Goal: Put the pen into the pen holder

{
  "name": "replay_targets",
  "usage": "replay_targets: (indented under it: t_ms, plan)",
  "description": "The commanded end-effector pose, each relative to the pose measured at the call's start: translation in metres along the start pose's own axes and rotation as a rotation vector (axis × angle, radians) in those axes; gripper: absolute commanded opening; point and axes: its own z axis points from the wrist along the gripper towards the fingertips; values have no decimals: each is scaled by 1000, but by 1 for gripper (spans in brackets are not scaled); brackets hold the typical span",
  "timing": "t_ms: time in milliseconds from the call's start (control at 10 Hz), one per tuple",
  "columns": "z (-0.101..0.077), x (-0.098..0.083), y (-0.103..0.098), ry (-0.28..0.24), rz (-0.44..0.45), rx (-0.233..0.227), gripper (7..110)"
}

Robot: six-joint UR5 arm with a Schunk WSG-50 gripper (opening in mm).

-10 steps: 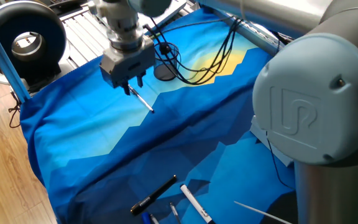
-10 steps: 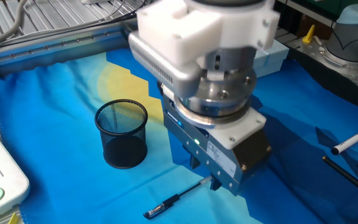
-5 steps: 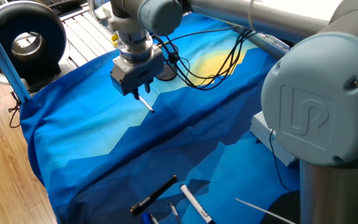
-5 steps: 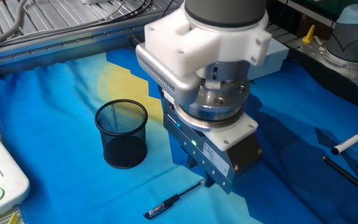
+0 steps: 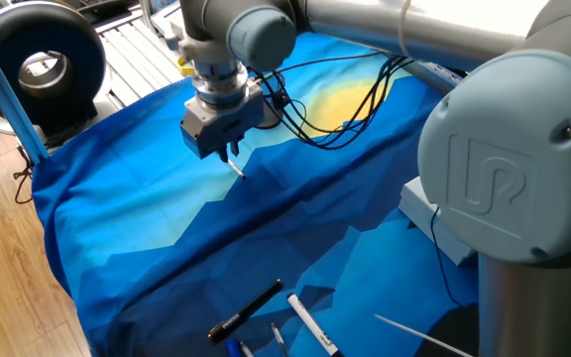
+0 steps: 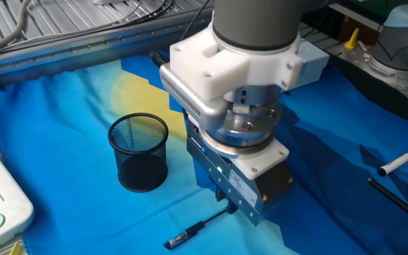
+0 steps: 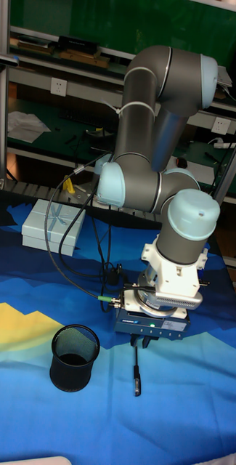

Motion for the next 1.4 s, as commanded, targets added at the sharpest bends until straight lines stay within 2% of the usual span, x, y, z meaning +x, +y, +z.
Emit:
replay_targets:
  t_ms: [0,300,400,1000,1100,1300]
  plan:
    - [5,2,1,-5,7,-13,22]
    - [10,6,0,-22,-7,-17,22]
    - [10,7,-1,-23,-8,-17,44]
    - [12,10,3,-30,-10,-27,44]
    - [13,10,3,-31,-8,-29,22]
    - [14,8,5,-36,-7,-35,22]
